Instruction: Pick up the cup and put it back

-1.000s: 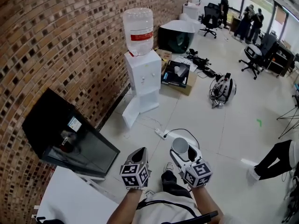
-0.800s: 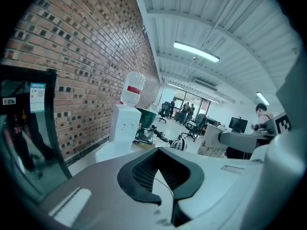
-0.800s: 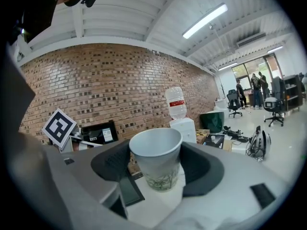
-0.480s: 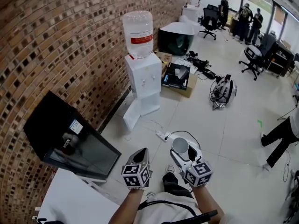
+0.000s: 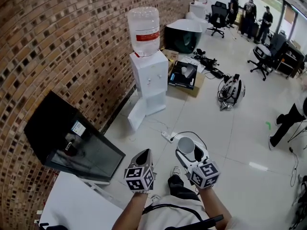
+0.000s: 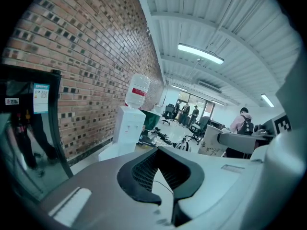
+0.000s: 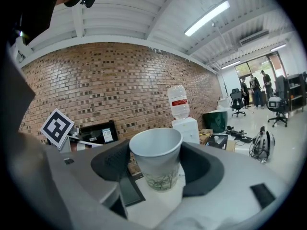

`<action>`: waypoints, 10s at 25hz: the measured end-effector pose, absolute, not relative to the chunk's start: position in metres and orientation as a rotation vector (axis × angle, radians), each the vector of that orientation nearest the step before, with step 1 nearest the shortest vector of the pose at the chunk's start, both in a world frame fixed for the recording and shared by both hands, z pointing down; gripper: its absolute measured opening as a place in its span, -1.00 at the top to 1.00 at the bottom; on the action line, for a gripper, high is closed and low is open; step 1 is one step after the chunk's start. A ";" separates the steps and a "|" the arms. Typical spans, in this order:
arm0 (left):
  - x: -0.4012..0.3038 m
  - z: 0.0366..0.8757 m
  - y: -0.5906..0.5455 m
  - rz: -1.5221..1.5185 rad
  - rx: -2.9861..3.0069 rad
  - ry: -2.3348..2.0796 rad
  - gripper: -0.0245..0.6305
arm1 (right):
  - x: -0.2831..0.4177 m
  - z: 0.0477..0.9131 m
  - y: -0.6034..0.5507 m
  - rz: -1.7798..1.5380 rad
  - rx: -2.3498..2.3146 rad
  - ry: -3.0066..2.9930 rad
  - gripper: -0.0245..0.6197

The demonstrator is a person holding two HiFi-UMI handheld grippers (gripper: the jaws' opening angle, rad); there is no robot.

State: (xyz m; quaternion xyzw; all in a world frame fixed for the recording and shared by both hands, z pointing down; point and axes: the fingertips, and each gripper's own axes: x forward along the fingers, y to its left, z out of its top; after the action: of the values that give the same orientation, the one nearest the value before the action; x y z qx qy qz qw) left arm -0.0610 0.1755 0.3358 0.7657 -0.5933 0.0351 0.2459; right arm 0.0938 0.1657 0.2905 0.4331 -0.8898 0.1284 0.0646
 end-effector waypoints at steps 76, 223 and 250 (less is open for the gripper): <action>-0.132 0.725 -0.312 0.330 1.937 -1.619 0.93 | 0.053 0.712 -0.378 0.401 1.046 -2.724 -0.11; -0.072 0.337 0.140 0.115 2.072 -1.594 0.93 | 0.093 0.301 0.128 0.453 1.276 -2.511 0.89; -0.074 0.325 0.152 0.050 2.078 -1.599 0.93 | 0.087 0.295 0.149 0.440 1.269 -2.537 0.89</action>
State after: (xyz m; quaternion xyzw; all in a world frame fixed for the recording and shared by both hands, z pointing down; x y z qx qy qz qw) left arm -0.0739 0.1518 0.3250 0.7660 -0.5891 0.0184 0.2566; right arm 0.0873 0.1490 0.2951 0.4380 -0.8757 0.1517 0.1350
